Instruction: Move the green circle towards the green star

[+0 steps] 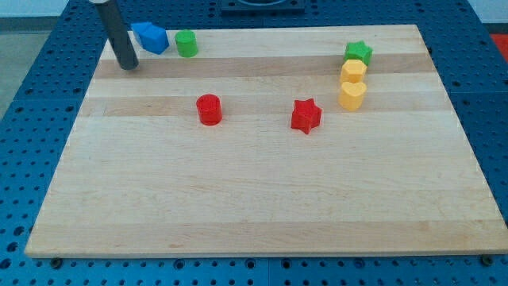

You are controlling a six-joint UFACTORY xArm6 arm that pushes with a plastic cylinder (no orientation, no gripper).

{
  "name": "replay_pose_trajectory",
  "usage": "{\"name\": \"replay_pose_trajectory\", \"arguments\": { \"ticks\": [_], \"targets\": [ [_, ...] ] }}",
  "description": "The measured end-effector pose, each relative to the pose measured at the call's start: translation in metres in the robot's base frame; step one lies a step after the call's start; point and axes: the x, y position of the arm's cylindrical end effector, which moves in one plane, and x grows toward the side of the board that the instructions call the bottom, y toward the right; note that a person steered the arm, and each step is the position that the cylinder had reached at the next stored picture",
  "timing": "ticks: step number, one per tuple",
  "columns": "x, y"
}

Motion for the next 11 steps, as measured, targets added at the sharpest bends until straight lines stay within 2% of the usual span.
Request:
{"name": "replay_pose_trajectory", "arguments": {
  "ticks": [1, 2, 3, 4, 5, 6, 7, 8, 9, 10, 11],
  "targets": [
    [0.002, 0.095],
    [-0.039, 0.194],
    [-0.097, 0.121],
    [-0.097, 0.076],
    [-0.053, 0.038],
    [-0.046, 0.005],
    [-0.026, 0.027],
    [-0.021, 0.098],
    [-0.024, 0.161],
    [-0.057, 0.207],
    [-0.057, 0.232]
  ]
}}
